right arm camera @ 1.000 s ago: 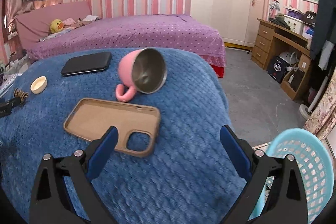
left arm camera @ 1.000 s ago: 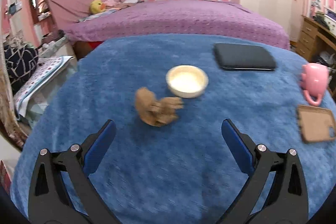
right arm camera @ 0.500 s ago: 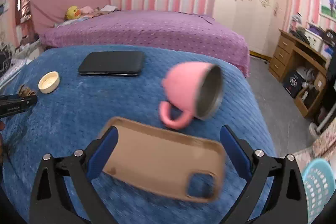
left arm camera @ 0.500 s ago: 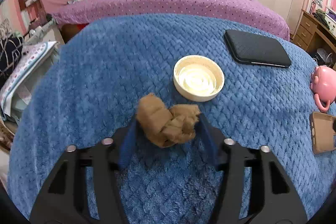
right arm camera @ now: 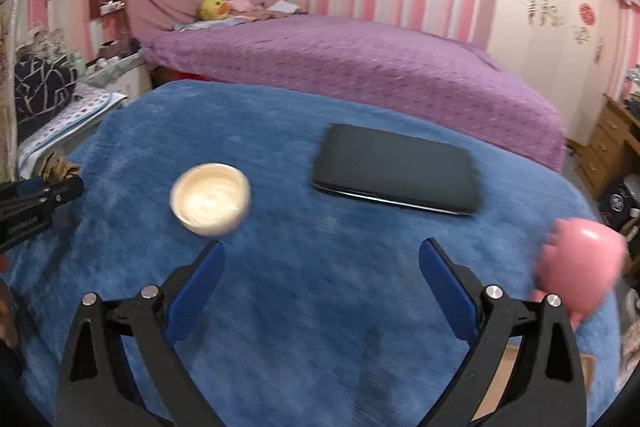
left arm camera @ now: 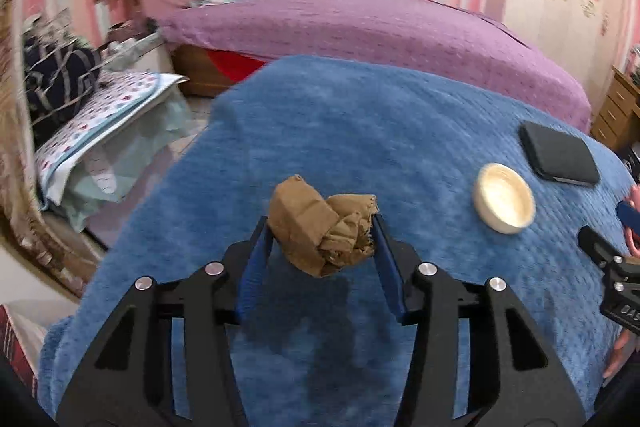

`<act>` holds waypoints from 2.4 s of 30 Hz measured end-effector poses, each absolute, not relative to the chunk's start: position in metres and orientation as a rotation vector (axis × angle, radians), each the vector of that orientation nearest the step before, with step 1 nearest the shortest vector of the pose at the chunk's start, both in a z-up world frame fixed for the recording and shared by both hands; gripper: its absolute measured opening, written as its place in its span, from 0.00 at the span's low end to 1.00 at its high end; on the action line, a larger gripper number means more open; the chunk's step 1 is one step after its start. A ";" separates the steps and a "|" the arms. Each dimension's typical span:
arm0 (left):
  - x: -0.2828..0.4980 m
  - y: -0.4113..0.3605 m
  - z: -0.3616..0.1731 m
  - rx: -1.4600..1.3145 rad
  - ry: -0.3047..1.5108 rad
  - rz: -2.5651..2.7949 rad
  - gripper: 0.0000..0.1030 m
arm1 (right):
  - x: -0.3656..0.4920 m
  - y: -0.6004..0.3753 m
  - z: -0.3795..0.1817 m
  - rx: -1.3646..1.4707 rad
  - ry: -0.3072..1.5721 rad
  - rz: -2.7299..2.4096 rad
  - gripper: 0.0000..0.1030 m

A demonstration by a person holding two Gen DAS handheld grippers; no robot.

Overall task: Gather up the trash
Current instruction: 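Grasp brown paper with left tool while right tool grasps cream round lid, then carry the brown paper and cream lid over the light-blue basket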

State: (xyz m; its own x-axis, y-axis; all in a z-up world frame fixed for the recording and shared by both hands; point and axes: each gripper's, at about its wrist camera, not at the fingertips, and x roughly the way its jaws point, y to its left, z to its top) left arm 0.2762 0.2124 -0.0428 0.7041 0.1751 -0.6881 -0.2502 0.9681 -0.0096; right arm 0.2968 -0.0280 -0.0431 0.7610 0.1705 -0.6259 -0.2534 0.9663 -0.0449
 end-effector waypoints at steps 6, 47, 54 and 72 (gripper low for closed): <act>0.274 0.247 -0.037 -0.144 0.731 0.331 0.47 | 0.315 0.019 -0.052 -0.160 0.699 0.305 0.92; 0.224 0.074 -0.003 -0.121 0.729 0.077 0.47 | 0.158 -0.220 -0.006 -0.101 0.624 0.008 0.59; 0.213 0.024 -0.004 -0.084 0.717 0.009 0.47 | 0.118 -0.286 -0.020 -0.063 0.638 -0.106 0.59; 0.170 -0.146 -0.031 0.035 0.717 -0.252 0.47 | 0.070 -0.424 -0.027 0.028 0.606 -0.325 0.59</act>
State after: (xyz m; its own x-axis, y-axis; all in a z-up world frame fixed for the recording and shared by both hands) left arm 0.1696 -0.1461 -0.0314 0.7246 -0.2162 -0.6544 0.2400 0.9692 -0.0545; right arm 0.0700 -0.4240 -0.0267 0.7724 -0.2921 -0.5640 0.3082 0.9488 -0.0693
